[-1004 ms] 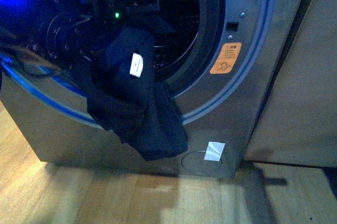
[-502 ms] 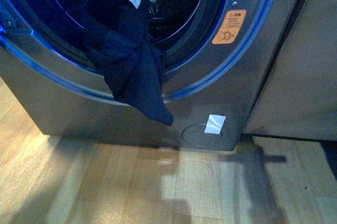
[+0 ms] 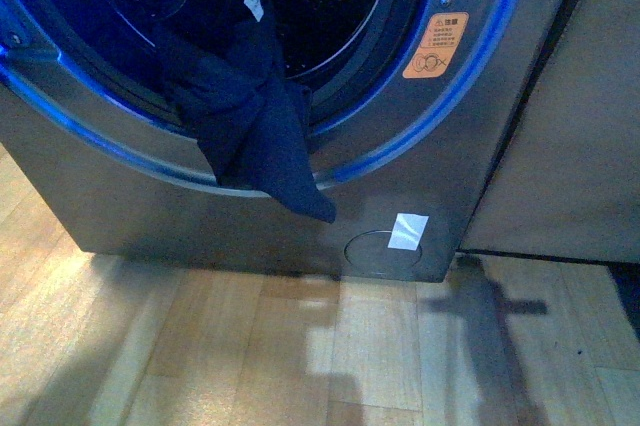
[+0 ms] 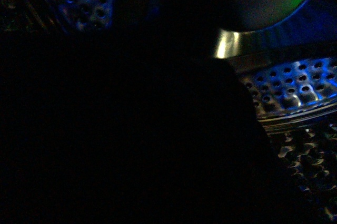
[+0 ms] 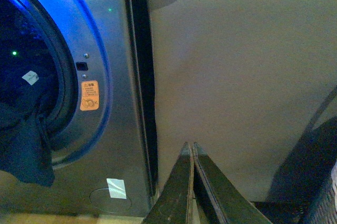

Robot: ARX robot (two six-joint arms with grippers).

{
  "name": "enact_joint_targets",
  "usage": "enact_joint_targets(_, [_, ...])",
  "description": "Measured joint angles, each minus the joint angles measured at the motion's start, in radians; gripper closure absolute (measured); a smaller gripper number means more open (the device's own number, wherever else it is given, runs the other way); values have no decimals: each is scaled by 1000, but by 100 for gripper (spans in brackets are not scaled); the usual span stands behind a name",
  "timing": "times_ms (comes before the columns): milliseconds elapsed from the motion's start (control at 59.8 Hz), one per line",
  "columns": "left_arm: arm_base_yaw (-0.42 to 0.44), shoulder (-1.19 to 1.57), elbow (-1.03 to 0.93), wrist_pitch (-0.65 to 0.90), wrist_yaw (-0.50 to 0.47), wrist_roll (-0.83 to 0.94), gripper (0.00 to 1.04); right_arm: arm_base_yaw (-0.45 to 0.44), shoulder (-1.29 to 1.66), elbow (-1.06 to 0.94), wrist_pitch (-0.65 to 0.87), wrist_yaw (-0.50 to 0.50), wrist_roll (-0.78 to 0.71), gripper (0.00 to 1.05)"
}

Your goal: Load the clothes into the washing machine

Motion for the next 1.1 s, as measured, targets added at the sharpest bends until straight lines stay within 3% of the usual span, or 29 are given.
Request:
enact_joint_targets(385, [14, -58, -220, 50, 70, 19, 5, 0, 0, 0, 0, 0, 0, 102])
enact_joint_targets(870, [-23, -297, -621, 178, 160, 15, 7, 0, 0, 0, 0, 0, 0, 102])
enact_joint_targets(1104, [-47, -543, -961, 322, 214, -5, 7, 0, 0, 0, 0, 0, 0, 102])
